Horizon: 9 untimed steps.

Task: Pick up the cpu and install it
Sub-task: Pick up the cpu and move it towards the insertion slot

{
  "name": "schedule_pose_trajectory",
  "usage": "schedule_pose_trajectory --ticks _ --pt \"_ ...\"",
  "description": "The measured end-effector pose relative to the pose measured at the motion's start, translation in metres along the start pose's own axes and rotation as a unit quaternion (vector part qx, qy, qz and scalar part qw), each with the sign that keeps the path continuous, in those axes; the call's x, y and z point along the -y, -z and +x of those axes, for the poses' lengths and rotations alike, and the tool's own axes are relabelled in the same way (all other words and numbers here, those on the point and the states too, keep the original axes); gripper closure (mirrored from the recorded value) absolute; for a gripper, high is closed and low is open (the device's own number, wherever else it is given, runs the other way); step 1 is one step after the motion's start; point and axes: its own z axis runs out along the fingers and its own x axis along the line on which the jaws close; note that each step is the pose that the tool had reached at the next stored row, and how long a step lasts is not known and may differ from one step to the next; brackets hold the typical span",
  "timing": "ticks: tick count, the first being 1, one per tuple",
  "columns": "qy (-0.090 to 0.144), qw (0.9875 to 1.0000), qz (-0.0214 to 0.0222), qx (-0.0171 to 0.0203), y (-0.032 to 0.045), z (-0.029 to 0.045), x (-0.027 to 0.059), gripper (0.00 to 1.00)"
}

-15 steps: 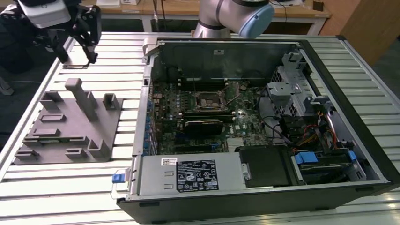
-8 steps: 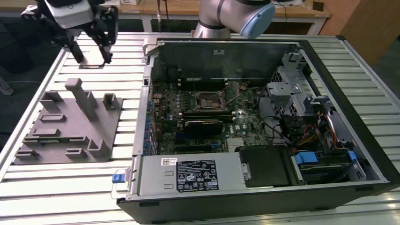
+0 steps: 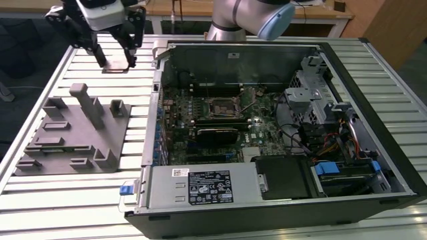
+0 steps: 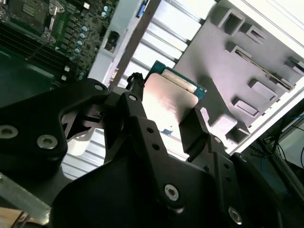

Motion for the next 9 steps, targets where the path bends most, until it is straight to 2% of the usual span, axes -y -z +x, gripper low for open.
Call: schedule_pose_trajectory --ticks 9 --pt "0.0 1.0 -0.0001 -0.0003 -0.002 -0.0342 -0.0014 0.45"
